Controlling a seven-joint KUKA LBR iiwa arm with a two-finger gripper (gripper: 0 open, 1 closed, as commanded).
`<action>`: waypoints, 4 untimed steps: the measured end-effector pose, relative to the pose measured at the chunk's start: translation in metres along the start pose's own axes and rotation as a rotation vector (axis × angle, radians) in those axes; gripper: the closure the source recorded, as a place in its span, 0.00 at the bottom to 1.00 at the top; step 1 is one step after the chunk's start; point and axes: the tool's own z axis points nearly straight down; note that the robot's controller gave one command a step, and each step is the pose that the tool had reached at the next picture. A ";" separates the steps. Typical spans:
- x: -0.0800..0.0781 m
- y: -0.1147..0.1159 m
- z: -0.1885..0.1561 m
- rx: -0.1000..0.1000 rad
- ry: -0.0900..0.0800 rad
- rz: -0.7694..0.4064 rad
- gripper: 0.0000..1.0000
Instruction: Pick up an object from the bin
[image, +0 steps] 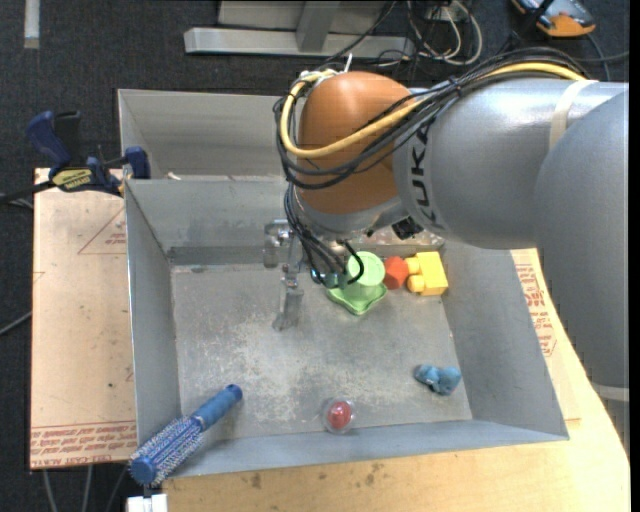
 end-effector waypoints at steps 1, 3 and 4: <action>0.018 0.071 0.124 0.000 -0.001 -0.075 0.00; 0.065 0.066 -0.055 0.000 -0.013 -0.529 0.00; 0.068 0.103 0.020 0.000 -0.002 -0.606 0.00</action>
Offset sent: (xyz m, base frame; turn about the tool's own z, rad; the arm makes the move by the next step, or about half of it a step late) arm -0.0171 0.0680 -0.1187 -0.0673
